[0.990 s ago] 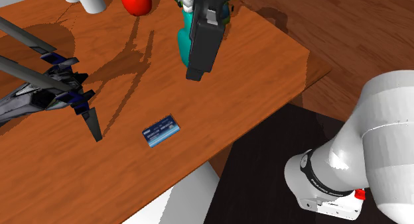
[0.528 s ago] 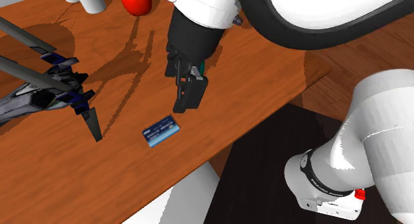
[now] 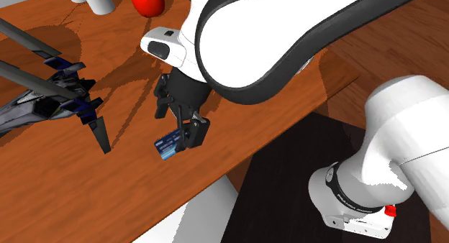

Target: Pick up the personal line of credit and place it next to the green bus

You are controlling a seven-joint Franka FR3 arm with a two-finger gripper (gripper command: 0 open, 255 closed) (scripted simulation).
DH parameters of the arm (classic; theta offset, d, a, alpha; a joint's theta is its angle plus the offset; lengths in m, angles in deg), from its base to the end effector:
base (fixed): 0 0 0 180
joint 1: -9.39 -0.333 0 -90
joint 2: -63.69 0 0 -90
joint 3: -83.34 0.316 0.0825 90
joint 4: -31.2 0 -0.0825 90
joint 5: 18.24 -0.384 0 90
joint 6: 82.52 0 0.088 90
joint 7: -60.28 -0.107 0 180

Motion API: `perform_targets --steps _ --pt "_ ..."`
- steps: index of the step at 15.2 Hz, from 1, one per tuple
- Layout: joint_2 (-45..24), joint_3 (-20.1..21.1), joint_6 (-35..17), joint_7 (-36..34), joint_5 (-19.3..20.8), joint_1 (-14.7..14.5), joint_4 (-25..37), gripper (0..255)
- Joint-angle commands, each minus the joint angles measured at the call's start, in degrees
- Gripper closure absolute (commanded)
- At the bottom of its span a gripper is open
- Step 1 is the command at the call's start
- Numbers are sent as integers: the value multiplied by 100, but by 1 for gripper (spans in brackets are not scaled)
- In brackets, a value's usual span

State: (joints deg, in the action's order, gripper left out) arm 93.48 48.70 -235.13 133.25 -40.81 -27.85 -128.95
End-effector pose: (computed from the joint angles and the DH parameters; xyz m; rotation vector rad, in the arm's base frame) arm 0.3847 0.0228 0.3600 -2.4228 -1.3404 -0.7063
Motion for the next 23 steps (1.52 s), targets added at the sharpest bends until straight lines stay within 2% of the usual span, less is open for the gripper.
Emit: perform_targets --steps 1,6,7,15,16,23 --pt "-257 -383 -266 495 -333 -486 60 0" --pt "-685 -875 -688 957 -972 -1267 145 0" --pt "-821 -1073 -806 1140 -1220 -1563 188 0" --pt "-820 -1073 -805 1138 -1217 -1562 188 0" --pt "-820 -1073 -805 1138 -1217 -1562 188 255" --pt "-821 -1074 -805 1138 -1217 -1563 189 255"
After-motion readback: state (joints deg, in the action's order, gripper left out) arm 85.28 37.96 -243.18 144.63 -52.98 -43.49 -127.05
